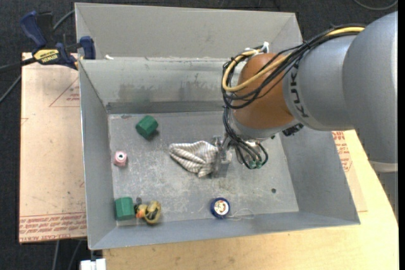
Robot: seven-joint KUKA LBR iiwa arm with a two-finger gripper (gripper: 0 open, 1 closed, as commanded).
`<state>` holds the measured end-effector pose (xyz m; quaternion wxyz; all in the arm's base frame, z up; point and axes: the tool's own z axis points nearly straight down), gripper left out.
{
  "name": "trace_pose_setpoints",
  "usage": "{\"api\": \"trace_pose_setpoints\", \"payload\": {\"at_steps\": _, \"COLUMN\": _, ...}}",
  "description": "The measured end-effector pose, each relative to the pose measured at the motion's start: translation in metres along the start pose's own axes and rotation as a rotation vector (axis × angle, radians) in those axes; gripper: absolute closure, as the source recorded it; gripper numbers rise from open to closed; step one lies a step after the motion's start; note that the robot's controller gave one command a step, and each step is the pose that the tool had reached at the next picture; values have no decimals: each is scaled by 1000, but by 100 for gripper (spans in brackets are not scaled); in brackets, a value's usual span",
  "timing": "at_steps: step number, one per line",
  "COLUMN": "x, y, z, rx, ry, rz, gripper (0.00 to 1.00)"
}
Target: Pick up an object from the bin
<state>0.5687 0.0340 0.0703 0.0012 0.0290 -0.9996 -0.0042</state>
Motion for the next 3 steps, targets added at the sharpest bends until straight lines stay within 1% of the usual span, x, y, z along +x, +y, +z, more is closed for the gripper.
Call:
{"api": "trace_pose_setpoints", "payload": {"at_steps": 1, "x": 2, "y": 0, "z": -5, "rx": 0, "ry": 5, "rz": 0, "gripper": 100}}
{"api": "trace_pose_setpoints", "payload": {"at_steps": 2, "x": 1, "y": 0, "z": -21, "rx": -1, "ry": 3, "rz": 0, "gripper": 100}}
{"api": "trace_pose_setpoints", "payload": {"at_steps": 3, "x": -1, "y": 1, "z": -30, "rx": 0, "ry": -3, "rz": -1, "gripper": 100}}
